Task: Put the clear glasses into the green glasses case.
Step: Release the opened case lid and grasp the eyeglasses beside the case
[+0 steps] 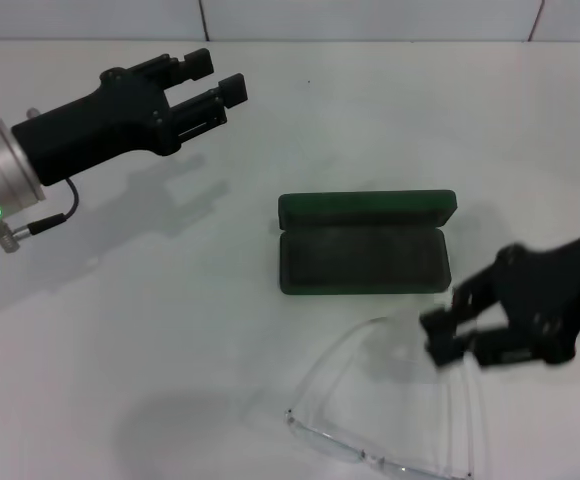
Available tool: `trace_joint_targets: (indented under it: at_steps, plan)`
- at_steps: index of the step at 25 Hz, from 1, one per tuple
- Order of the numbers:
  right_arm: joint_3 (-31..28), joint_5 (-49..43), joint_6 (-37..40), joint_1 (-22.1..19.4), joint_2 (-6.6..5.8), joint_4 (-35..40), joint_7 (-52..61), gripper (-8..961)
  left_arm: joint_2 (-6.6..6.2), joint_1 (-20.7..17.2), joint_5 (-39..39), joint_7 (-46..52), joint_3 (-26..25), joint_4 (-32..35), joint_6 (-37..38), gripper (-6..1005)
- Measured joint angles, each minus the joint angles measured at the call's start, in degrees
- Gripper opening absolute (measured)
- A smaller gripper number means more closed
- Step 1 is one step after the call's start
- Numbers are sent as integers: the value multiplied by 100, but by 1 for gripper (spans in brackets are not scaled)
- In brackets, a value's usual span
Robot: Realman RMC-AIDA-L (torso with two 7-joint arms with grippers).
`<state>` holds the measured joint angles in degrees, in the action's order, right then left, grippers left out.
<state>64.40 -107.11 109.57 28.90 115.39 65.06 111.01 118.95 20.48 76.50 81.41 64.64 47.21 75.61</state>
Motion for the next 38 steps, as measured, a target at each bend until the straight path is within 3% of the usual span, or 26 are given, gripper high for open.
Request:
trace_joint_targets:
  at_steps: [7,9,10,14,22,38]
  plan:
    - [1408,-714,-304,477,29,768,1062,320,-188,308,22,65,-118,-443,-8,601]
    - [1569,-772,-384,539,32,819,1188,332,-221,368,56,90,-178,-523,-16,601]
    - [2212,-982,-679,757,40,994,1622,338,-239,390,75,108,-193,-556,-21,601]
    - [3022,-1174,-1004,1077,46,1054,2154,523,-255,423,110,136,-220,-593,-21,601]
    - [4283,-1412,-1597,1524,72,1062,3140,516,-258,428,112,139,-225,-593,-21,600]
    - [5870,-1696,-2676,1820,79,1024,4181,512,-175,439,121,107,-225,-590,-21,600]
